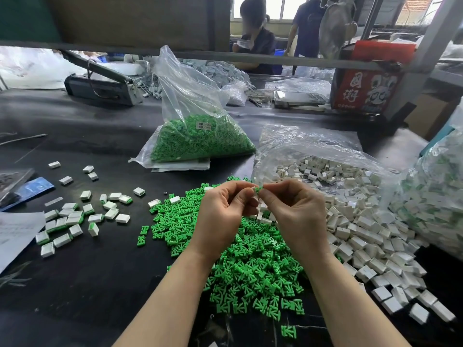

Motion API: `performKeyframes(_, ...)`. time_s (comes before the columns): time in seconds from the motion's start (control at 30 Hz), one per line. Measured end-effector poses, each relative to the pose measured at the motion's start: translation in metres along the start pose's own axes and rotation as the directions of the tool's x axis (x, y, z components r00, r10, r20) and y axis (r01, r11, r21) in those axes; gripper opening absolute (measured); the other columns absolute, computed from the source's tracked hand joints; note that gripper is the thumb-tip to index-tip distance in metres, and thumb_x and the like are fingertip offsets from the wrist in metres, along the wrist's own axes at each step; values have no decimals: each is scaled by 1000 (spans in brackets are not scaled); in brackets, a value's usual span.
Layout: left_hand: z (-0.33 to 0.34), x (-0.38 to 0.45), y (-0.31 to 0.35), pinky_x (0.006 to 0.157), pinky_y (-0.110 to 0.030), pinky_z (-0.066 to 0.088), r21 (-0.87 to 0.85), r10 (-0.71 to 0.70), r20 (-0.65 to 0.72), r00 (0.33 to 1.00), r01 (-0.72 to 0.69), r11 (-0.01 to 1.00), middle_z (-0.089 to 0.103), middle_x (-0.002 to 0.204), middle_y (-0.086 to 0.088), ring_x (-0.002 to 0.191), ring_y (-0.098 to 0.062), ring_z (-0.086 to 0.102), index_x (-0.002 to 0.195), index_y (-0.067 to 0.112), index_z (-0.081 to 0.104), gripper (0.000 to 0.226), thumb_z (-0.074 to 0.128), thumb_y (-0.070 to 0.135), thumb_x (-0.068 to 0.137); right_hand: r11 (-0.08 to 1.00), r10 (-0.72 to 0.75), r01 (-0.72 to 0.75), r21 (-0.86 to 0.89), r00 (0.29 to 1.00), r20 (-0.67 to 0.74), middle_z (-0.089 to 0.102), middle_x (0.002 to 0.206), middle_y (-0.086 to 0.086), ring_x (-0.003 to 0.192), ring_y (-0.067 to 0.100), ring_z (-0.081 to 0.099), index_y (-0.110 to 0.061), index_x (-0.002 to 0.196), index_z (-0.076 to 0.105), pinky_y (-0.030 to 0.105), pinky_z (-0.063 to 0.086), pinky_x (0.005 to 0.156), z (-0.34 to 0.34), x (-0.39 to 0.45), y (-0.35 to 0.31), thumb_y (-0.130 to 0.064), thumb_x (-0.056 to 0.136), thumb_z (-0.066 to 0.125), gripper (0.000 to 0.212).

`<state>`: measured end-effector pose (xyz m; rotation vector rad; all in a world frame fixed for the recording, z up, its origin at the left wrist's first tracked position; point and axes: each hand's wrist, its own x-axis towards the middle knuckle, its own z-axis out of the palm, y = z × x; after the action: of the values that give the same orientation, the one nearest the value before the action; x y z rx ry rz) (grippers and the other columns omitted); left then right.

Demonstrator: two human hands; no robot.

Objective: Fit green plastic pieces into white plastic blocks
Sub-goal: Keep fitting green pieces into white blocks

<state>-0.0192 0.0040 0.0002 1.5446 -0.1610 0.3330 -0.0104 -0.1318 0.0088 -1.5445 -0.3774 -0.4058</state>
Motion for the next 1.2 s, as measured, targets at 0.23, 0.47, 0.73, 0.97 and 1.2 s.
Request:
performKeyframes(0.23,0,1,0,71,-33,60,103,37,21,999,-38,994,72,75,0,71,-12,65,96,18,72,16,60,8,96,983,129,-125,-136,992,19,73,74,3,68,14,70,-17,85,65,30,56,62,-3,2,6,-14,87,73,9)
performKeyframes(0.47,0,0,0,69,-30,55,206,42,63,997,-54,977,70,80,2,71,-12,62,101,16,69,11,59,14,98,906,96,-20,-423,983,159,61,63,4,58,22,56,-20,75,57,43,44,54,-6,2,10,-26,96,60,22)
performKeyframes(0.73,0,-5,3,64,-27,37,210,-70,199,977,27,977,49,65,12,62,-8,42,74,21,50,33,41,23,106,949,134,-64,-307,968,214,49,58,-2,56,8,41,-13,68,49,36,33,55,-2,1,9,-15,100,52,32)
performKeyframes(0.97,1,-7,8,62,-10,36,136,-12,242,970,-21,990,52,61,24,60,5,45,74,26,50,36,38,17,106,980,167,-139,-144,965,205,44,55,-13,58,10,37,-23,63,47,36,32,58,1,2,8,-23,96,46,33)
performKeyframes(1.2,-1,-6,7,86,-21,50,46,-127,297,946,119,992,60,71,18,75,3,56,96,15,61,25,38,17,106,968,161,-99,-231,949,269,44,57,-14,58,7,37,-27,64,48,33,32,60,-3,2,6,-16,102,48,39)
